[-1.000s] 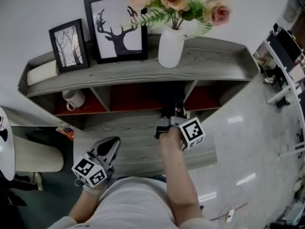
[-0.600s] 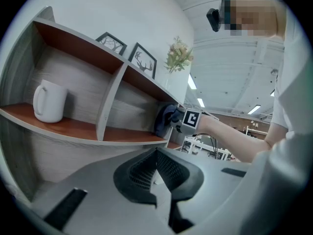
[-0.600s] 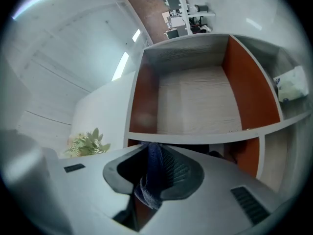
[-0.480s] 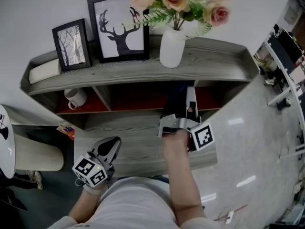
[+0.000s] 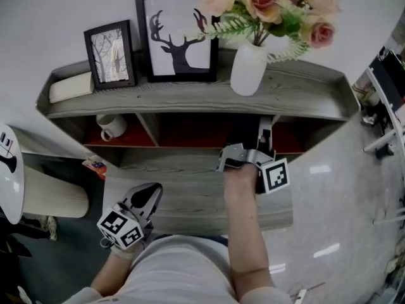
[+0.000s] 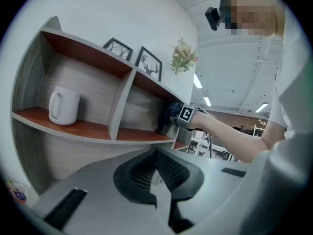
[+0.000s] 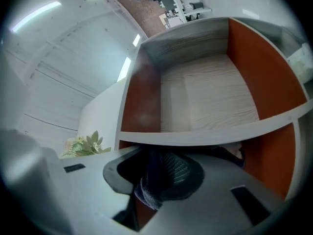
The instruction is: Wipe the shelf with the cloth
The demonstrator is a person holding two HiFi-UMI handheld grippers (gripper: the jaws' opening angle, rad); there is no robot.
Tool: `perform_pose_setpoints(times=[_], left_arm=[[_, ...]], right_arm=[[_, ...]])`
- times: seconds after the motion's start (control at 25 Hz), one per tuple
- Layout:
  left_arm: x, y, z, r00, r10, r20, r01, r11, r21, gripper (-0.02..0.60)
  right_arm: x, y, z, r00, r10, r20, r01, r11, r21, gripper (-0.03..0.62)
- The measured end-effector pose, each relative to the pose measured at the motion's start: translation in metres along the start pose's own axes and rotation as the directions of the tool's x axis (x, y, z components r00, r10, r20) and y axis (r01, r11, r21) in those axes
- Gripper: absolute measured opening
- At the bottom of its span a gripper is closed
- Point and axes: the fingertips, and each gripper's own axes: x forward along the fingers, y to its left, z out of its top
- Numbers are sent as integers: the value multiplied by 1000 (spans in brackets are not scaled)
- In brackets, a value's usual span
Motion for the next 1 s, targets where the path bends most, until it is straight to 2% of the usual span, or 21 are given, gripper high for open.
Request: perform_pose_setpoints(times=[0.24,0.52,0.72,1.0], left_arm=[[-15,19,-1,998,66,1,-66,998,-12,15],[-20,32,4,995,99,12,-99,995,-17,15],[-21,38,3,994,111,13,-111,994,-24,15],[-27,43,2,991,132,18,-131,991,-37,15]], right_arm=[[24,-22,-3,999,-22,29,22,1000,2,89],[44,-32,-14,999,14,41,-13,999,-34,89],[55,-39,-41,999,37,-21,-38,999,-31,89],[61,-40,-84,987,99,-123,-95,995,40,87]])
